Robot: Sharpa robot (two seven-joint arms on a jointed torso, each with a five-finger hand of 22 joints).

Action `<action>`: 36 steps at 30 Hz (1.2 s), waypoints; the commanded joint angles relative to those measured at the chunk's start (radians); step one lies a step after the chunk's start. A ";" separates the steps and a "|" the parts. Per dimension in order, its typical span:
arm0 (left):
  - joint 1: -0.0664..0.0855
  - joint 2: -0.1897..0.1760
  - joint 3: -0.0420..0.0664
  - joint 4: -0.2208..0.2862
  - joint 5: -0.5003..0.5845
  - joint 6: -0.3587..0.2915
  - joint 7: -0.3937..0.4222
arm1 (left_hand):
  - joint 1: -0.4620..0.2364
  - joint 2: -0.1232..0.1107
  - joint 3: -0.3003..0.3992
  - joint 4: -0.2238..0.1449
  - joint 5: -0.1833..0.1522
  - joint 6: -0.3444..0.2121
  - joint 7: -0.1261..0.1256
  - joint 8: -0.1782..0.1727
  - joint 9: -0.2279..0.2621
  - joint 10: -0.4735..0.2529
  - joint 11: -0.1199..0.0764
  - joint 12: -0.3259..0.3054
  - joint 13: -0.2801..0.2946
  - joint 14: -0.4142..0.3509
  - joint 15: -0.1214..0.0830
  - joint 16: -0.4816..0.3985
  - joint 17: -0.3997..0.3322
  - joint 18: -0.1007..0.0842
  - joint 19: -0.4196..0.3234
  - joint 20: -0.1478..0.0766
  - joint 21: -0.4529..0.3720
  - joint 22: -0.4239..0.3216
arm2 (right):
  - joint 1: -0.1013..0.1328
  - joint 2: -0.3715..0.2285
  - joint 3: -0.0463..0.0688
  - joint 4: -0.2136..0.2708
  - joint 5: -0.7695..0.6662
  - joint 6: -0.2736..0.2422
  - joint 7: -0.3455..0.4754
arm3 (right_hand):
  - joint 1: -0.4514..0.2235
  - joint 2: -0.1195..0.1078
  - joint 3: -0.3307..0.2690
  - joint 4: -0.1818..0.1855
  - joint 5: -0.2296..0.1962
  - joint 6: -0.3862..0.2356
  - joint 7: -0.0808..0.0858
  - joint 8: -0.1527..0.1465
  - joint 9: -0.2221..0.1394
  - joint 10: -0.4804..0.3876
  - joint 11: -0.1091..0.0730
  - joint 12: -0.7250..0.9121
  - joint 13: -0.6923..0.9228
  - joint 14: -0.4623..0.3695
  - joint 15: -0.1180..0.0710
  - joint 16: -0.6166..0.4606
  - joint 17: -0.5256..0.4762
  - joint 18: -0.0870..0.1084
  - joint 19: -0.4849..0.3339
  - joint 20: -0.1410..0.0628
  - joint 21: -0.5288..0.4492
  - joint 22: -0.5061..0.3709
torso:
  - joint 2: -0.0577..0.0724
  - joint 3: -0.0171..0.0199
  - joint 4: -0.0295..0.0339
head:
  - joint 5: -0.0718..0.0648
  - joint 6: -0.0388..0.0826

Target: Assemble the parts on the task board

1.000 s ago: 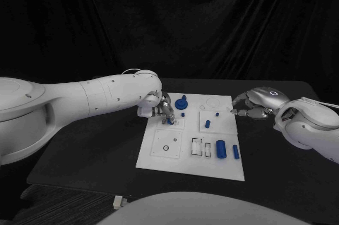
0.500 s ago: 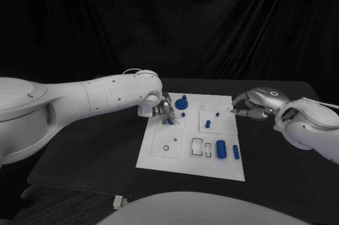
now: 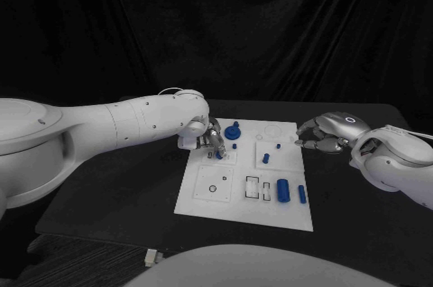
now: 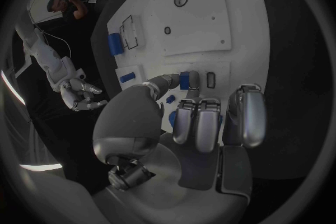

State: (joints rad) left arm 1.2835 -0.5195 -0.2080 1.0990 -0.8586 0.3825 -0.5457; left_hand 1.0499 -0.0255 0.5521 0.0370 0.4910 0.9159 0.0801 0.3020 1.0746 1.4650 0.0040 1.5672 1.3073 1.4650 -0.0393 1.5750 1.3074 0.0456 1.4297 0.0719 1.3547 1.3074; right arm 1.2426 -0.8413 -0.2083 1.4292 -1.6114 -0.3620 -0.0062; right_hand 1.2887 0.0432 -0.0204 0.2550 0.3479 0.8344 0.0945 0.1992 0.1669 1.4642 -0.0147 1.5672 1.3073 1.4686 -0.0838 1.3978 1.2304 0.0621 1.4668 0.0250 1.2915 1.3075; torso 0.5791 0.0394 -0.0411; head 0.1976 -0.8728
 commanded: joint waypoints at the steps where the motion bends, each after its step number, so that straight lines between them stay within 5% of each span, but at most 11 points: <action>1: -0.010 0.005 -0.004 -0.001 -0.002 -0.002 0.008 | -0.002 0.011 0.029 -0.033 0.006 0.002 -0.007 -0.006 -0.001 0.106 0.003 0.004 0.263 0.106 0.001 -0.004 0.263 0.010 -0.006 0.000 -0.005 0.189 | -0.002 -0.001 0.001 -0.001 0.001 0.001 -0.012 | 0.011 -0.003 0.001 -0.005 0.004 0.006 -0.001 0.001 -0.001 0.099 0.006 -0.003 0.250 0.044 0.007 -0.004 -0.002 0.001 0.019 0.006 -0.006 0.178 | 0.000 0.0001 0.0000 | 0.000 0.000; 36: -0.004 -0.010 -0.004 0.025 -0.002 -0.041 0.002 | 0.001 0.016 0.033 -0.040 0.007 0.006 -0.007 -0.005 0.000 0.106 0.003 0.004 0.263 0.106 0.001 -0.004 0.263 0.012 -0.009 0.001 -0.009 0.188 | -0.004 -0.003 0.001 -0.004 0.001 -0.001 -0.013 | 0.014 -0.002 0.003 -0.006 0.006 0.007 0.001 0.001 -0.002 0.098 0.007 -0.004 0.249 0.044 0.007 -0.005 -0.002 0.002 0.018 0.006 -0.008 0.177 | -0.001 0.0002 0.0006 | -0.001 0.000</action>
State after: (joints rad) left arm 1.2817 -0.5291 -0.2089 1.1183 -0.8576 0.3518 -0.5440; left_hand 1.0485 -0.0189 0.5521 0.0370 0.4934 0.9203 0.0806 0.2995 1.0727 1.4650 0.0040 1.5673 1.3073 1.4650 -0.0393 1.5750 1.3073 0.0457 1.4261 0.0755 1.3508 1.3073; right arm 1.2410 -0.8428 -0.2083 1.4255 -1.6100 -0.3618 -0.0064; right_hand 1.2936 0.0381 -0.0177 0.2523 0.3478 0.8344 0.0944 0.1992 0.1657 1.4642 -0.0148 1.5672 1.3079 1.4686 -0.0838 1.3978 1.2296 0.0620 1.4668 0.0250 1.2881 1.3073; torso 0.5789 0.0395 -0.0412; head 0.1992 -0.8728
